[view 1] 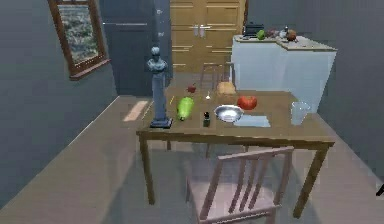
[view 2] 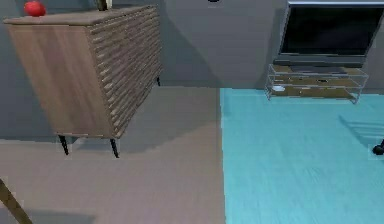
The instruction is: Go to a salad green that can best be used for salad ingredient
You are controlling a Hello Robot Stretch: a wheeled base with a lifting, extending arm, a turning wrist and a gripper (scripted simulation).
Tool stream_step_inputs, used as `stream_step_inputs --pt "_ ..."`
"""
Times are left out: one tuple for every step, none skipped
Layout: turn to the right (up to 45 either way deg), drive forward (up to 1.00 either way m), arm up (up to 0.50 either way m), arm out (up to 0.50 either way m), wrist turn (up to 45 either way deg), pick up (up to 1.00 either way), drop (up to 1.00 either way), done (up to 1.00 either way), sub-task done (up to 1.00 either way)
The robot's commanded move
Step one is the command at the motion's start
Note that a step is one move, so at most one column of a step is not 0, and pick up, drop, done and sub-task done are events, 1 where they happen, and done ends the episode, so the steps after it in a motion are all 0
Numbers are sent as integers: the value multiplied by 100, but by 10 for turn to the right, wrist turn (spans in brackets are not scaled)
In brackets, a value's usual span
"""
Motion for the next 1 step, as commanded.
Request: stream_step_inputs --pt "450 0 0 0 0 0 0 0 0"
